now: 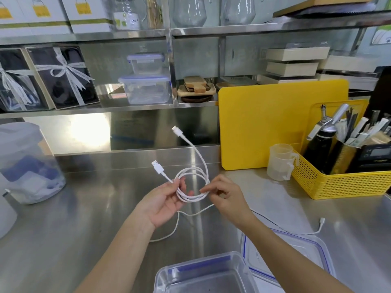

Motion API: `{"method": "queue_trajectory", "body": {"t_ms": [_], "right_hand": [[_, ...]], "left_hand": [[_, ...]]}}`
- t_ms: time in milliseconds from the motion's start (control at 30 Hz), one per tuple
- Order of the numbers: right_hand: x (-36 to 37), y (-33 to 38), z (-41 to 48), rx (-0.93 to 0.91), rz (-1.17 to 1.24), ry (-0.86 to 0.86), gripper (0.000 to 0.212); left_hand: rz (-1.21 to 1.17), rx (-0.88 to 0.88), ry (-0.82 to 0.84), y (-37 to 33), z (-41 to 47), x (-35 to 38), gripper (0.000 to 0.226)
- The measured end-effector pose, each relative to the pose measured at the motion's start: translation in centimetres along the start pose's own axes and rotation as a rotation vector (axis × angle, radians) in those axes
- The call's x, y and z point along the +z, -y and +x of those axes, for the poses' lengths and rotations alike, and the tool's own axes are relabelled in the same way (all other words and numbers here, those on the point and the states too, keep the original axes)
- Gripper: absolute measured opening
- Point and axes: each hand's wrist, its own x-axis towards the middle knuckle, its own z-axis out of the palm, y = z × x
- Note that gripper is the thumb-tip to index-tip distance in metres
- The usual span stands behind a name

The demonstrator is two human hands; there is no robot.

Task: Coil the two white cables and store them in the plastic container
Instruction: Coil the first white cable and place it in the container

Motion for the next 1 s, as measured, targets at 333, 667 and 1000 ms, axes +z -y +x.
{"method": "queue_trajectory", "body": {"t_ms": [333, 667, 1000], "right_hand": [[1.7, 0.9, 0.7, 0.092, -0.489, -0.005, 0.044], [1.8, 0.1, 0.7, 0.245, -0.625, 0.170, 0.022], [2.0, 0.4, 0.8, 0.075, -0.684, 0.030, 0.022]], "left_hand": [[0.255, 0.095, -0.143, 1.4, -0.4, -0.2, 0.012], [0.767, 0.381, -0.180, 2.3, -0.6, 0.2, 0.017], [1.011, 0.324, -0.186, 2.5, -0.3, 1.1, 0.019]]}}
